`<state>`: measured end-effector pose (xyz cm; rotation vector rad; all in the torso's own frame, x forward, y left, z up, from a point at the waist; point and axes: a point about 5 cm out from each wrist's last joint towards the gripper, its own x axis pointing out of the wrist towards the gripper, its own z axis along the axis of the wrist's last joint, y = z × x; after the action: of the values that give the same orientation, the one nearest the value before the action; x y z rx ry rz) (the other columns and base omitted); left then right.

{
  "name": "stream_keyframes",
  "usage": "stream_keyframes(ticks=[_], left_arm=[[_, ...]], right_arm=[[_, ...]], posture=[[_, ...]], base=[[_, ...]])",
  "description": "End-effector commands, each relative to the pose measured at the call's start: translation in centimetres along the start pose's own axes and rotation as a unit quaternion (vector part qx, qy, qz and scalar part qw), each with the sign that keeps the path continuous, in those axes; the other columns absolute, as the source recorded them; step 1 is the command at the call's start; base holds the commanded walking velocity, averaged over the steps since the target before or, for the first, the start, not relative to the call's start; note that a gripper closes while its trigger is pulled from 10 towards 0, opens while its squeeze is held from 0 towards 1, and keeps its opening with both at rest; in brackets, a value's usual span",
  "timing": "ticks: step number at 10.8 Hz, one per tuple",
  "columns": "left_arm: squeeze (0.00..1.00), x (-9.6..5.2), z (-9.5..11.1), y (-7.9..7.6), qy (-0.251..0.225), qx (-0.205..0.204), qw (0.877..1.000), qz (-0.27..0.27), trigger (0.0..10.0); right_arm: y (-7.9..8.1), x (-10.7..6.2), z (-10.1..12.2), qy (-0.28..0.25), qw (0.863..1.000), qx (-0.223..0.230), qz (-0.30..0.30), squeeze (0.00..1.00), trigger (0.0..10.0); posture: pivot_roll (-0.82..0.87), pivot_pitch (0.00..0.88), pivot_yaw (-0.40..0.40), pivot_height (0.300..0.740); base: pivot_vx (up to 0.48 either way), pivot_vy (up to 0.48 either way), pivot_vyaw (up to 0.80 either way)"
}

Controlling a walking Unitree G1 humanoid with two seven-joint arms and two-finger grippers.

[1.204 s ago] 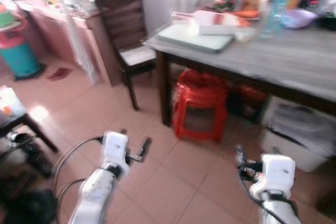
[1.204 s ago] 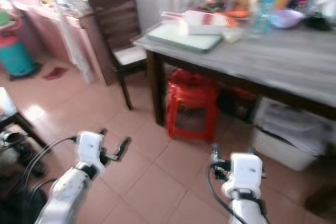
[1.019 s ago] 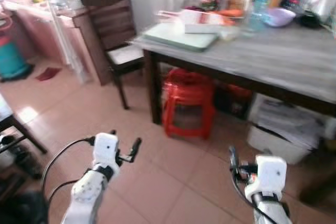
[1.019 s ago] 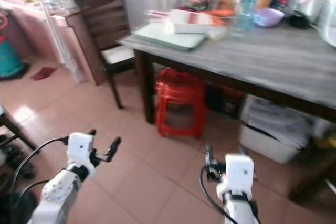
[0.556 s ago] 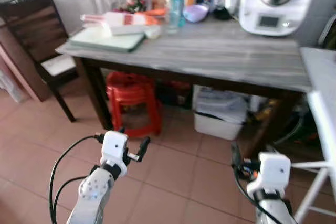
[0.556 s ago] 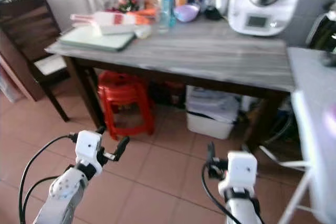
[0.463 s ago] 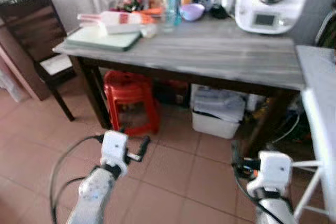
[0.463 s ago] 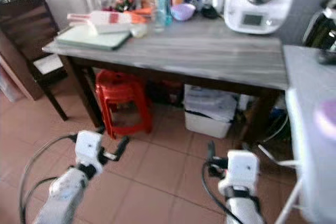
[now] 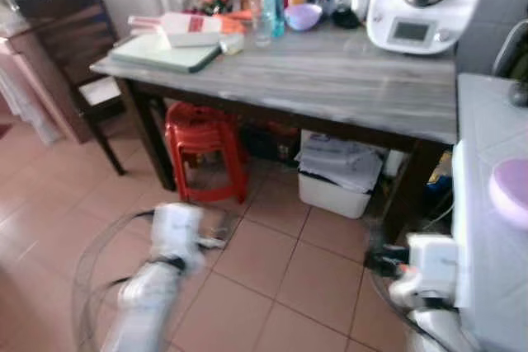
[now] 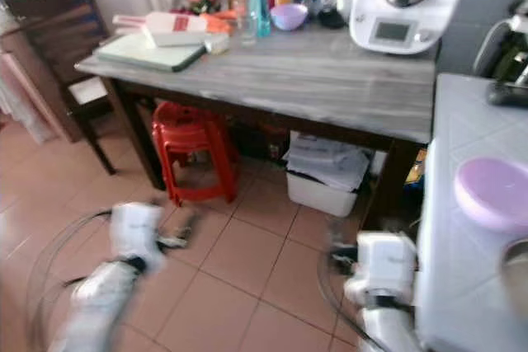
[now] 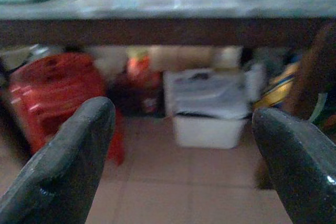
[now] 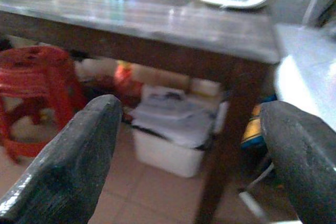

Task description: Setting the table

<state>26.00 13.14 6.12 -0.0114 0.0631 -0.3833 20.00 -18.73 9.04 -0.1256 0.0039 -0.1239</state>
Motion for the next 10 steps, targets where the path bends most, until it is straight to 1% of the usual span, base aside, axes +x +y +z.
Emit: stream_keyframes(ticks=[1,2,3,4,5,6,7,10], left_arm=[[0.00,0.07,1.20,1.01,-0.015,0.008,1.000,0.014,10.0],[0.00,0.15,1.59,0.93,-0.021,0.006,1.000,0.012,10.0],[0.00,0.09,1.49,0.92,-0.021,0.005,1.000,0.011,10.0],[0.00,-0.08,1.30,1.03,-0.020,-0.008,1.000,0.016,10.0],[0.00,-0.15,1.17,1.14,-0.014,-0.004,1.000,0.019,10.0],[0.00,-0.17,0.97,1.33,-0.004,-0.012,0.999,0.031,10.0],[0.00,-0.11,0.84,1.45,0.003,-0.007,0.999,0.038,10.0],[0.00,0.11,1.05,1.62,0.000,-0.012,0.999,0.040,10.0]], right_arm=[[0.67,0.09,0.85,-0.014,1.000,0.011,0.008,0.00,10.0],[0.59,0.07,0.93,-0.014,1.000,0.013,0.004,0.00,10.0],[0.65,0.07,0.88,-0.013,1.000,0.013,0.006,0.00,10.0],[0.67,0.06,0.84,-0.012,1.000,0.014,0.008,0.00,10.0],[0.76,0.03,0.76,-0.010,1.000,0.013,0.011,0.00,10.0],[0.84,0.05,0.79,-0.010,1.000,0.012,0.013,0.00,10.0],[0.88,0.10,0.80,-0.011,1.000,0.011,0.014,0.00,10.0],[1.06,0.25,0.79,-0.011,1.000,0.012,0.017,0.00,10.0]], posture=[[0.01,0.023,0.058,0.740],[0.01,0.022,0.059,0.740],[0.01,0.019,0.059,0.740],[0.01,0.020,0.059,0.740],[0.01,0.018,0.057,0.740],[0.01,0.016,0.057,0.740],[0.01,0.016,0.056,0.740],[0.01,0.014,0.057,0.740]], base=[[0.000,-0.277,0.00],[0.000,-0.274,-0.58],[0.000,0.000,-0.77],[0.000,0.000,-0.76],[0.000,0.000,0.00],[0.000,0.000,0.00],[0.000,0.000,0.00],[0.000,0.000,0.00]])
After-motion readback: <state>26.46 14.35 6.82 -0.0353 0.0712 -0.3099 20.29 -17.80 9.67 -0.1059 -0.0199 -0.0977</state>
